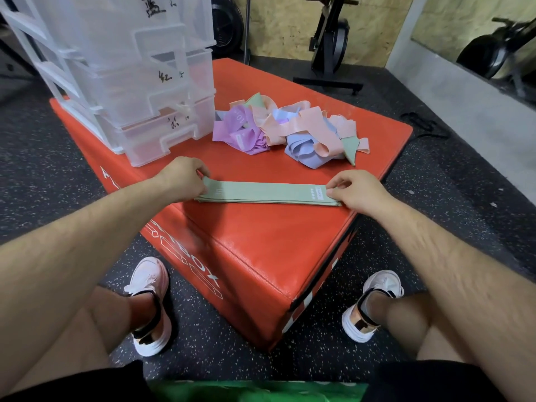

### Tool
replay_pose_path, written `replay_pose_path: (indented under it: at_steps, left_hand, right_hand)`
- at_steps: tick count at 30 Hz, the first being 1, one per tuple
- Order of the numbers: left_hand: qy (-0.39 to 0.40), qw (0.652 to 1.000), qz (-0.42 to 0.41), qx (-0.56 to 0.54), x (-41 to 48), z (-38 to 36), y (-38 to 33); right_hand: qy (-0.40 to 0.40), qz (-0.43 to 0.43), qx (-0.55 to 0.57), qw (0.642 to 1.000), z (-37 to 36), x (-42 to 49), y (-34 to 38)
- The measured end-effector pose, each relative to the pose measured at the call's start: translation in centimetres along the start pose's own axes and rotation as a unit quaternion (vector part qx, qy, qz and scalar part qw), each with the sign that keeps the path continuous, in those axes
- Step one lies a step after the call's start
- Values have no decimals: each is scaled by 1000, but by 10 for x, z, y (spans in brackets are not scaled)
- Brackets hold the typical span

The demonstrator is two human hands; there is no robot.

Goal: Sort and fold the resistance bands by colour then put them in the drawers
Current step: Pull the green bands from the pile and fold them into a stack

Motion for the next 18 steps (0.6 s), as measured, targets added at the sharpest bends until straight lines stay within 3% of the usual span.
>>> replay_pose_path:
  at_steps: [6, 12, 14, 18]
  left_hand:
    - [-3, 1000, 16, -23, -3, -2, 4]
    - [4, 998, -25, 65, 6, 2, -8]
    - [-9, 994, -60, 87, 10, 4, -28]
    - [-4, 985, -171, 3, 15, -10, -92]
  right_hand:
    - [5, 14, -11, 1000, -4, -4, -1]
    - [-19, 45, -32, 998, 9, -5, 11]
    - [-53, 53, -24, 997, 19, -5, 17]
    - [-75, 54, -36, 995, 24, 1, 23]
Point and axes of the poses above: each hand's wrist, its own x-axis towards the middle knuckle, its own z-axis out of the back of the hand, y = z × x, the point moved 6 cm from there along x, towards the middle knuckle, and after that the axes turned 4 degrees about -x, right-handed, at the moved point
